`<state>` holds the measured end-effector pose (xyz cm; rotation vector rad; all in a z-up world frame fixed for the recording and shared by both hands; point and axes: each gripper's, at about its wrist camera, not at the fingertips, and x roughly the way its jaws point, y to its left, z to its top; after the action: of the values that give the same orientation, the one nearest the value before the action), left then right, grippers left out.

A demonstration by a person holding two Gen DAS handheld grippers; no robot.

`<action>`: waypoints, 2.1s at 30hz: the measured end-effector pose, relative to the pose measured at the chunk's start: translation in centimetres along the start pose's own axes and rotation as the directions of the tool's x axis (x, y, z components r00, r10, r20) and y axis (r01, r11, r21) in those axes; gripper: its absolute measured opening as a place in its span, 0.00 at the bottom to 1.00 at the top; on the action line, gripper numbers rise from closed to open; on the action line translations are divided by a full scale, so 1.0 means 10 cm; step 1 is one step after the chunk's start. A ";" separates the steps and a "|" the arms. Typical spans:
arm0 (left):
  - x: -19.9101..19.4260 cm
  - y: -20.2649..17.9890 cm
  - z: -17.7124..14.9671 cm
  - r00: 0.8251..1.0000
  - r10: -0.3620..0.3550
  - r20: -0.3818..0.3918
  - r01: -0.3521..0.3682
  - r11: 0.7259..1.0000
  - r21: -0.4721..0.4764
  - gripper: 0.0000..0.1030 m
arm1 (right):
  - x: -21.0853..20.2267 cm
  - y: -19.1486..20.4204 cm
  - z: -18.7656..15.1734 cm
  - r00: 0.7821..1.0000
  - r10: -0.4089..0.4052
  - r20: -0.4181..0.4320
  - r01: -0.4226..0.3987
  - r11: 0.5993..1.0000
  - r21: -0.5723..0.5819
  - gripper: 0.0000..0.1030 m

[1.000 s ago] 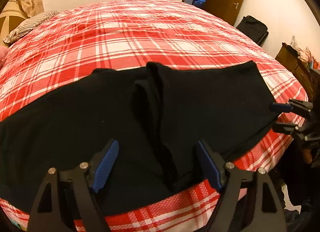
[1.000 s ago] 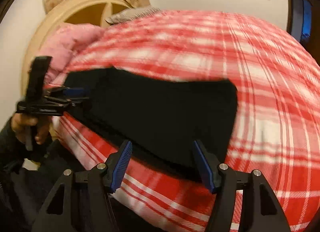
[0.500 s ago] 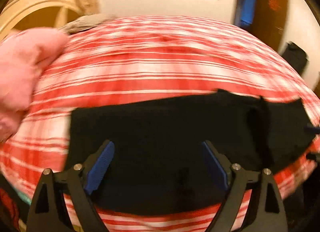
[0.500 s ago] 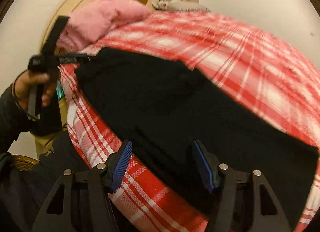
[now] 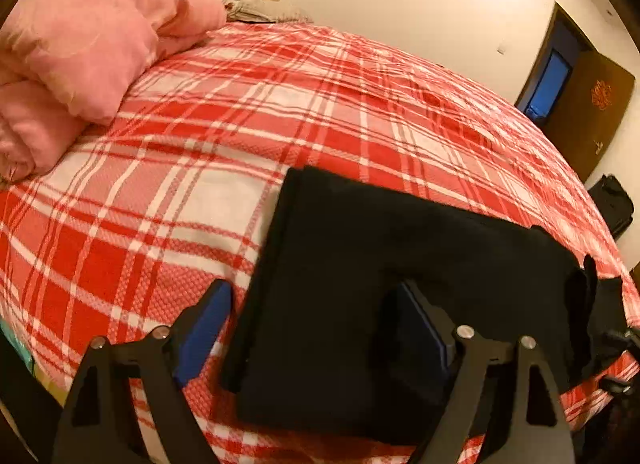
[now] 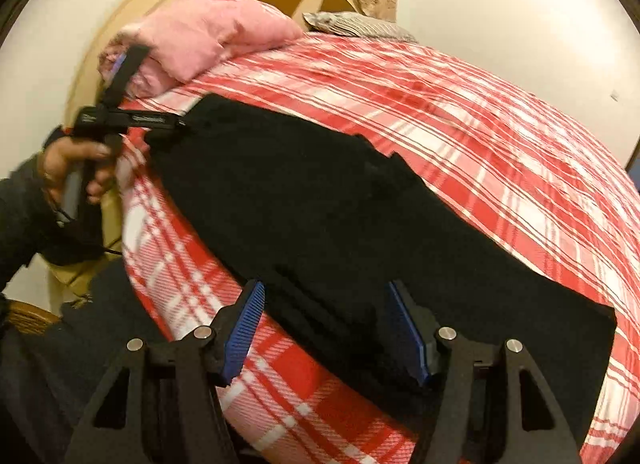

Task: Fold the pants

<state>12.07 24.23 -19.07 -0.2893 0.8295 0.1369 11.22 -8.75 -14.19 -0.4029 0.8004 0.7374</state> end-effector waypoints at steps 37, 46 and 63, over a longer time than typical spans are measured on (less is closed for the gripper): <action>-0.16 -0.19 0.07 1.000 0.026 0.001 -0.026 0.996 0.085 0.21 | -0.12 -0.35 -0.03 0.997 -0.065 0.028 0.060 0.986 0.153 0.62; -0.38 -0.35 0.15 0.999 -0.030 0.018 0.029 0.997 0.071 0.19 | -0.19 -0.39 -0.02 0.996 -0.074 0.042 0.066 0.983 0.170 0.62; -0.94 -0.84 0.35 0.969 -0.238 0.067 0.231 0.968 0.103 0.17 | -0.55 -0.66 -0.02 0.988 -0.130 0.089 0.108 0.969 0.223 0.62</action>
<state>10.21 17.22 -8.17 -0.2891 0.7151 -0.1119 13.31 -15.78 -9.71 -0.2113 0.7443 0.5470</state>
